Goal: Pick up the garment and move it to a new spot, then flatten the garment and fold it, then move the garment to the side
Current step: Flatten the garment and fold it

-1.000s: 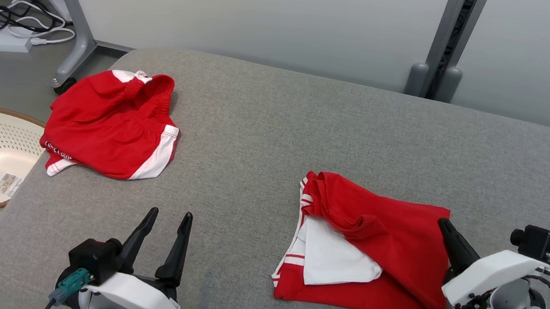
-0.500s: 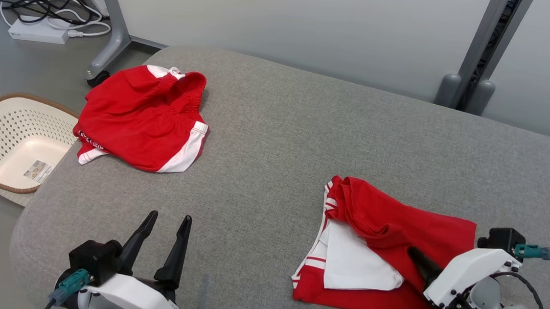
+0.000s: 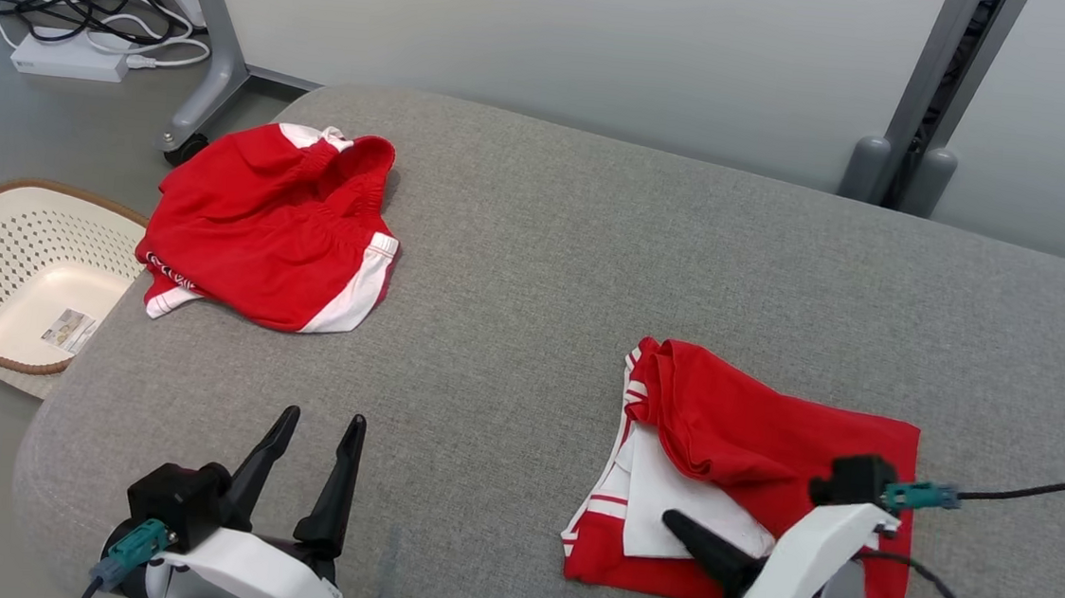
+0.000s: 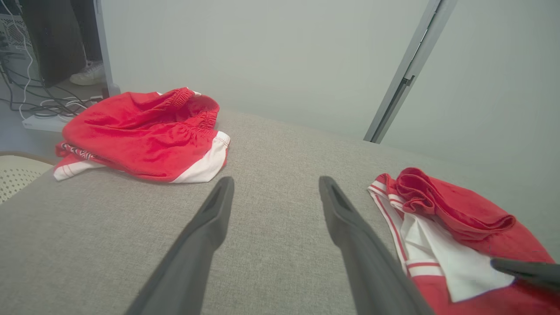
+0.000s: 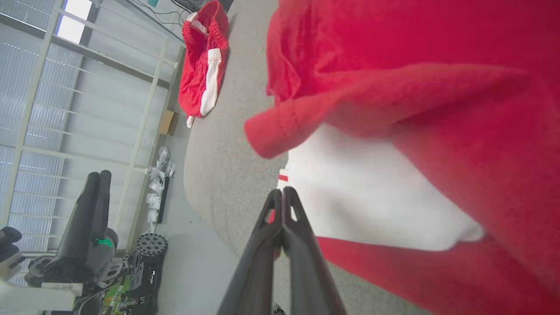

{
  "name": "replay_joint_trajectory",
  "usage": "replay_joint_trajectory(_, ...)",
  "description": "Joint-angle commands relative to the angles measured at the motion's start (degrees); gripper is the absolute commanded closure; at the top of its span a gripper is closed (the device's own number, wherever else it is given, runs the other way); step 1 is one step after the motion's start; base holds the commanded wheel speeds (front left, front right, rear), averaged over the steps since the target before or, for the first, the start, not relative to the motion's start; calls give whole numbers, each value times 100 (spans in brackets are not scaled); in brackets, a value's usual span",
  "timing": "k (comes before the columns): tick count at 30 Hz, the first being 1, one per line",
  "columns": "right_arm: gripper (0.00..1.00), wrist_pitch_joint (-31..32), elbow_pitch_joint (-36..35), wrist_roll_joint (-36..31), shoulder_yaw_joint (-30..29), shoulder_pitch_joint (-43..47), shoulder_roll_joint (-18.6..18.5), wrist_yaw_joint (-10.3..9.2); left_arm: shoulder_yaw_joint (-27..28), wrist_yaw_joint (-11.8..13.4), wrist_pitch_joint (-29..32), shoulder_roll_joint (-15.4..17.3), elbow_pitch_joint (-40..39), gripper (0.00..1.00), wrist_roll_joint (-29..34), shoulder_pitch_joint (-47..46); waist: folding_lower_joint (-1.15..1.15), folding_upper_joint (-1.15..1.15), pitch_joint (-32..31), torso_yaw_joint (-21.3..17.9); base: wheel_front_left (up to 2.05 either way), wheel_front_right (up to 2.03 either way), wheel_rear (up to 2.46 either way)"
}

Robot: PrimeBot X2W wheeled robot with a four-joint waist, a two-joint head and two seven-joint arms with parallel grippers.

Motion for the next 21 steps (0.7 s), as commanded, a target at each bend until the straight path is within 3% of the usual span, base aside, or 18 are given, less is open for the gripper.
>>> replay_joint_trajectory(1,100,135,-119,70,135,103,-56,1,12,38,-7,20,-3,0,-9,-36,0,0,-2,-23,0,0,0)
replay_joint_trajectory(4,100,339,-496,221,450,245,-177,1,0,38,-8,13,11,0,-27,-45,0,0,-12,-63,0,0,0)
replay_joint_trajectory(7,100,153,-761,167,493,318,-292,1,3,52,-10,22,14,0,-40,-45,0,0,-31,-100,0,0,0)
replay_joint_trajectory(21,100,-368,-1121,-237,240,349,-764,1,-45,58,-18,27,50,0,-64,-76,0,0,-64,-150,0,0,0)
